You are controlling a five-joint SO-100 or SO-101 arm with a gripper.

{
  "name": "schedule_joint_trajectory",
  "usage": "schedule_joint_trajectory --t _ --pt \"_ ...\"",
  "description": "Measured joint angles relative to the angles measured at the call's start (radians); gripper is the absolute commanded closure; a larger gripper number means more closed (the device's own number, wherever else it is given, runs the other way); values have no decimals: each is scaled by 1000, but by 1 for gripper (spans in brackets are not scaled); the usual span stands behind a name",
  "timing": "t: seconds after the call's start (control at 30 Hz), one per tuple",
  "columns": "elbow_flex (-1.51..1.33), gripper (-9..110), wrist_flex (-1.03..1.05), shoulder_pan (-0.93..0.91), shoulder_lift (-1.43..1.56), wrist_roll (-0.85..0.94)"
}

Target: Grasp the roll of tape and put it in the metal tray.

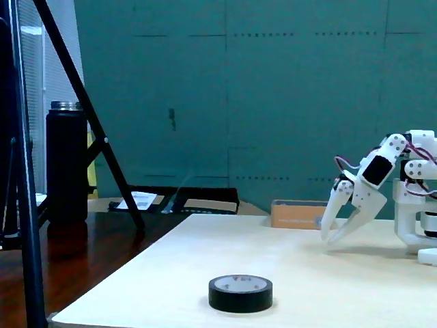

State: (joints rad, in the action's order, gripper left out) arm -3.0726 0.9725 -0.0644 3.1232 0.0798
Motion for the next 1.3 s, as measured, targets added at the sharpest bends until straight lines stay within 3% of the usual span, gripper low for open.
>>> schedule_joint_trajectory --t 0.37,1.1,1.3 --pt "41 102 -11 63 -9 3" --pt "670 102 95 130 3 -41" --pt "871 102 95 244 -268 -41"
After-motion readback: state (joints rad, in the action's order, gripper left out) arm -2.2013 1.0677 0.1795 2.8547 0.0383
